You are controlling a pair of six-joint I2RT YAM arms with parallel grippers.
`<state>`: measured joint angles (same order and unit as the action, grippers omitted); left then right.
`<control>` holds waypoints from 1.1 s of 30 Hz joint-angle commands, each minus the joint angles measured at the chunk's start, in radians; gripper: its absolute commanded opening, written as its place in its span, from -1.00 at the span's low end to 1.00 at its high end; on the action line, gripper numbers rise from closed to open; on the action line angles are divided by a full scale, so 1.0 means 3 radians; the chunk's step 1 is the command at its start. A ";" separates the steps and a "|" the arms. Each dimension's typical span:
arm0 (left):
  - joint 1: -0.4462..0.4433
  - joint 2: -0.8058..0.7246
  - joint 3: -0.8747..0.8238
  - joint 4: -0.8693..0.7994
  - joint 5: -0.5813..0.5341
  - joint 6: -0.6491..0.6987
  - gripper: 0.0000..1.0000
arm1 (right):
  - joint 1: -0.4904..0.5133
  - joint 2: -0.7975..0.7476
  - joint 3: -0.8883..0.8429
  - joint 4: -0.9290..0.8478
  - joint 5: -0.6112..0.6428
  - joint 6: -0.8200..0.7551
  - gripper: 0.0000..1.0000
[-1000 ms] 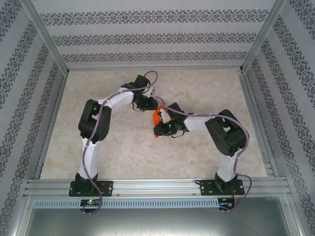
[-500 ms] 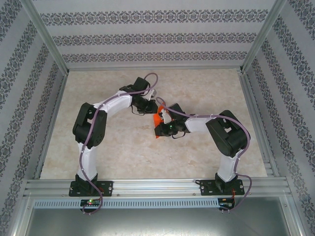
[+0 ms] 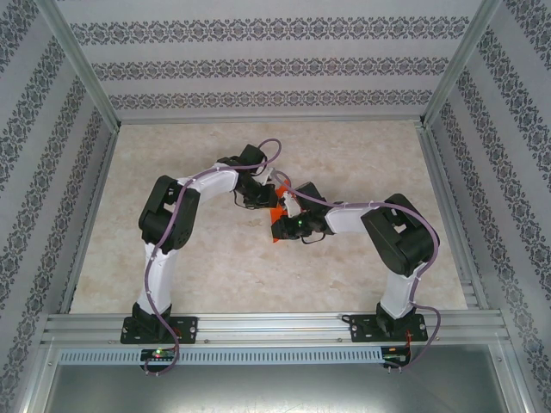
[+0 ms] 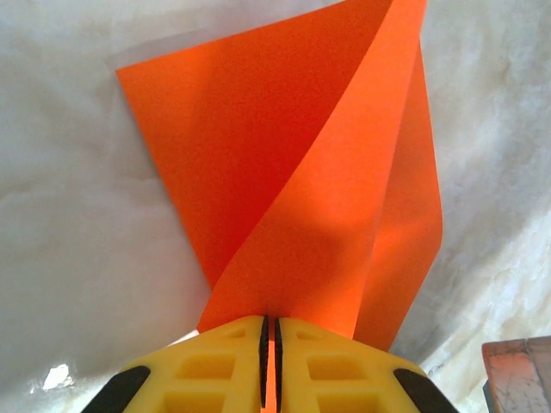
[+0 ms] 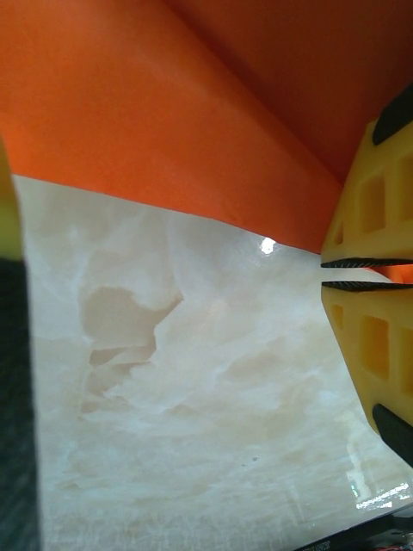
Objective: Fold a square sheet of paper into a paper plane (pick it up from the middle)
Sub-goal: Fourth fold the wing at the center of the table.
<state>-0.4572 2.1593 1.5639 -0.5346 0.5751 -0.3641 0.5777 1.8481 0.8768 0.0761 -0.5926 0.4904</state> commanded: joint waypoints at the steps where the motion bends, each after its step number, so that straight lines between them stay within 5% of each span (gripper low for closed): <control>1: -0.0020 0.0113 0.0126 0.0088 0.0070 0.0099 -0.71 | -0.0029 -0.0005 -0.0105 -0.0157 0.0039 -0.0067 -0.70; 22: -0.0071 0.0409 0.0306 -0.0017 0.0090 0.0181 -0.71 | -0.0044 -0.0033 -0.0159 -0.0090 0.0020 -0.0075 -0.70; 33: -0.0087 0.0512 0.0278 -0.0117 -0.0136 0.0270 -0.73 | -0.0192 -0.0463 -0.0243 0.0201 -0.0140 0.0188 -0.53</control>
<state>-0.4706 2.2593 1.6562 -0.5274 0.6136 -0.3176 0.5442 1.7596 0.8345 0.0917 -0.6006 0.5083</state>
